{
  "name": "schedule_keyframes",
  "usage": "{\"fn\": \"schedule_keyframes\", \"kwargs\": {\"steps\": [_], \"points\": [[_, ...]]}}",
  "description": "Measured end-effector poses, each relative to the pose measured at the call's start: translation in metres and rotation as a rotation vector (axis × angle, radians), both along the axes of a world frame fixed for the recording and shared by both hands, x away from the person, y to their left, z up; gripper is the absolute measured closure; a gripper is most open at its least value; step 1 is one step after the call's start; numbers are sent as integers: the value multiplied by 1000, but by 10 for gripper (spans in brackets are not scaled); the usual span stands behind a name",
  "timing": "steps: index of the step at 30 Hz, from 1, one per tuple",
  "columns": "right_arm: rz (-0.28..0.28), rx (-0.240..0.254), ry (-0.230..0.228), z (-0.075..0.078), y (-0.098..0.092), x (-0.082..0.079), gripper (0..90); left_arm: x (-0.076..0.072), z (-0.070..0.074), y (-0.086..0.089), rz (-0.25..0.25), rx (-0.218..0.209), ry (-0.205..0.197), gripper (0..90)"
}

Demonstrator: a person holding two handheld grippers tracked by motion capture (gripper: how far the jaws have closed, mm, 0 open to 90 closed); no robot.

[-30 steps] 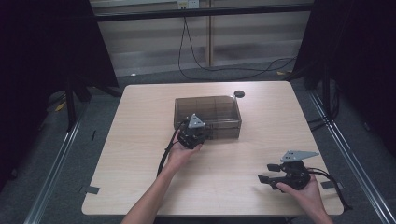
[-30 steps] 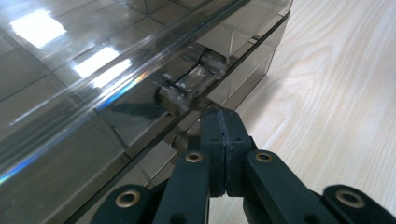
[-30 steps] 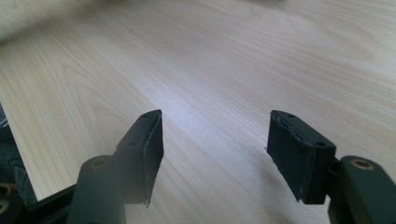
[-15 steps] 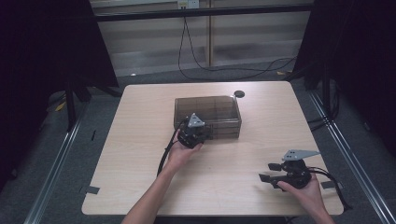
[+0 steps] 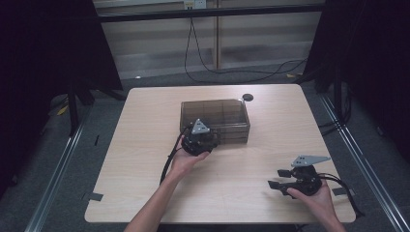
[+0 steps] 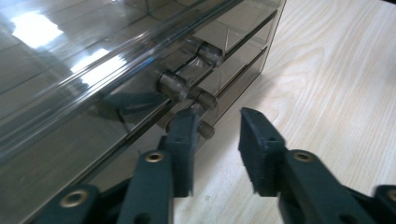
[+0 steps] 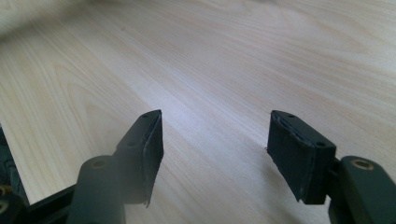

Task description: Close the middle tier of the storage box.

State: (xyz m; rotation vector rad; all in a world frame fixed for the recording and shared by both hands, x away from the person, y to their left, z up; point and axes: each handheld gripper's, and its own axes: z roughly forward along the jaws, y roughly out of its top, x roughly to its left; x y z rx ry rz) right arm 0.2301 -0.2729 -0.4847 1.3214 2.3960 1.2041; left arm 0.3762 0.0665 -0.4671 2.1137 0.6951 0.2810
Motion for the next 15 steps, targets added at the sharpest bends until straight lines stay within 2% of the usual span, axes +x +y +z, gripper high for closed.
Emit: {"fn": "schedule_keyframes", "kwargs": {"steps": [3, 6, 9, 15], "points": [[-7, -5, 0, 1, 1, -2, 363, -3, 0, 2, -1, -2, -3, 561], [-7, -3, -7, 2, 0, -3, 363, -8, 1, 5, 16, -7, -11, 435], [-8, -3, -2, 1, 1, -3, 358, -10, 3, 7, -5, -13, -7, 356], [-12, -4, -4, 1, 0, -2, 343, -13, 11, 12, -34, -50, 3, 262]]}}
